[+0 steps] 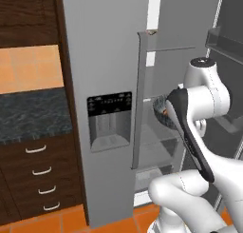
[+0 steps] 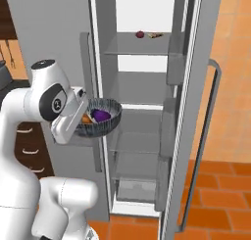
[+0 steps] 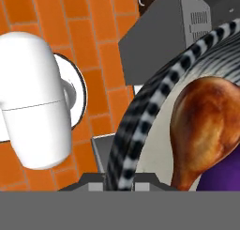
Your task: Pick the chicken drumstick and eggplant from their plates and place them in the bowl. Then put the bowl in the fridge.
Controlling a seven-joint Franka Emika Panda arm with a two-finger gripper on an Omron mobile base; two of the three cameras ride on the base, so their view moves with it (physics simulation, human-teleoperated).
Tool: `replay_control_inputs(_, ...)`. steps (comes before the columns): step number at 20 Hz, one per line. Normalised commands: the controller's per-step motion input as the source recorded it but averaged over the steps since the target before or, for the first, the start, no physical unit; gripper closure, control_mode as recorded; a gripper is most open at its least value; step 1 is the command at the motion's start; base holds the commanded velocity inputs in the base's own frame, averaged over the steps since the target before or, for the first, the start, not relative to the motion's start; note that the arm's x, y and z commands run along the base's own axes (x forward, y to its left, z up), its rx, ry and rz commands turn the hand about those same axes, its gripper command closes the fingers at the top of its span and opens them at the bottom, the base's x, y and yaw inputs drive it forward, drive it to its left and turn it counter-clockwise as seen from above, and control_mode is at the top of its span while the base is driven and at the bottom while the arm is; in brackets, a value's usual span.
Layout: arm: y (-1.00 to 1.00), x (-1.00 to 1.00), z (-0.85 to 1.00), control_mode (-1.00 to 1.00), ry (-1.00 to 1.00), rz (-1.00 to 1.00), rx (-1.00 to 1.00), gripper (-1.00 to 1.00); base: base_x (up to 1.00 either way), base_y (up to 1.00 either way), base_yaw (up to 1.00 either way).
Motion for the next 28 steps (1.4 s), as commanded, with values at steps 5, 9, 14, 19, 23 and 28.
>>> replay_control_inputs(5,0.00,0.00,0.00,1.00,0.00,0.00,0.00,1.00,0.62,-0.35,-0.01)
replay_control_inputs(9,0.00,0.00,0.00,1.00,0.00,0.00,0.00,1.00,0.30,-0.61,0.02)
replay_control_inputs(14,0.00,0.00,0.00,1.00,0.00,0.00,0.00,1.00,0.52,-0.07,0.00)
replay_control_inputs(19,0.00,0.00,0.00,1.00,0.00,0.00,0.00,1.00,0.64,-0.02,0.00)
replay_control_inputs(23,0.00,0.00,0.00,1.00,0.00,0.00,0.00,1.00,0.13,-0.14,0.00)
replay_control_inputs(28,-0.11,0.16,-0.24,-1.00,0.00,0.11,0.06,1.00,0.00,-0.04,0.01)
